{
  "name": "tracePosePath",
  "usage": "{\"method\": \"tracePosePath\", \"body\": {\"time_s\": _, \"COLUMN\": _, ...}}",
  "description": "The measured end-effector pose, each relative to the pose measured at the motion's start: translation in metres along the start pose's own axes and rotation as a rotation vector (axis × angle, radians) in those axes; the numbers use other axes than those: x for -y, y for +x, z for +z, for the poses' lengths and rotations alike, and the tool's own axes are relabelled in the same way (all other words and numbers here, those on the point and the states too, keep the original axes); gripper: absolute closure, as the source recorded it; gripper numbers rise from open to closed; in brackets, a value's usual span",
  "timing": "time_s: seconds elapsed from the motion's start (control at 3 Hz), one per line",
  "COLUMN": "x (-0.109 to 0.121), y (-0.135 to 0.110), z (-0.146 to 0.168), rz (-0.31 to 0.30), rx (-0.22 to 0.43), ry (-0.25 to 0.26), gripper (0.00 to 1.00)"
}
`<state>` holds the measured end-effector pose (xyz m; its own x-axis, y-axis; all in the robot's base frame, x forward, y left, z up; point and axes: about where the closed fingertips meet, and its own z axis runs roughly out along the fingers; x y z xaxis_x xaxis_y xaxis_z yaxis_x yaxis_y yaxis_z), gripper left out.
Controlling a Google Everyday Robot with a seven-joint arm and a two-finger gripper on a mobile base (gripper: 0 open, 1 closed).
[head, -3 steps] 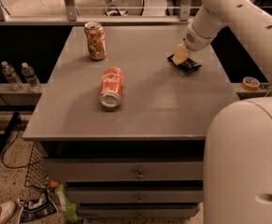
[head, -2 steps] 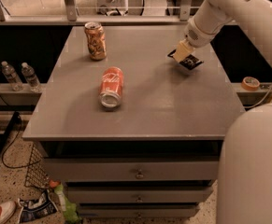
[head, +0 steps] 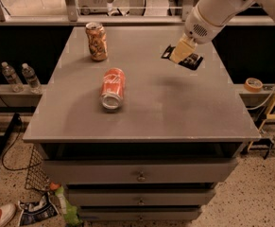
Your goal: Move rxbar chocolate near coke can
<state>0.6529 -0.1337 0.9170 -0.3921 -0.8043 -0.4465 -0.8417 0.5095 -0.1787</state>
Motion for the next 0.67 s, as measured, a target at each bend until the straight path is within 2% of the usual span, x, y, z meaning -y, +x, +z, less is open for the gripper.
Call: {"method": "tracePosePath", "body": {"time_s": 0.67, "x": -0.0005, "y": 0.0012, "z": 0.0079, "rz": -0.045, "rx": -0.019, "ry": -0.028, "gripper": 1.00}}
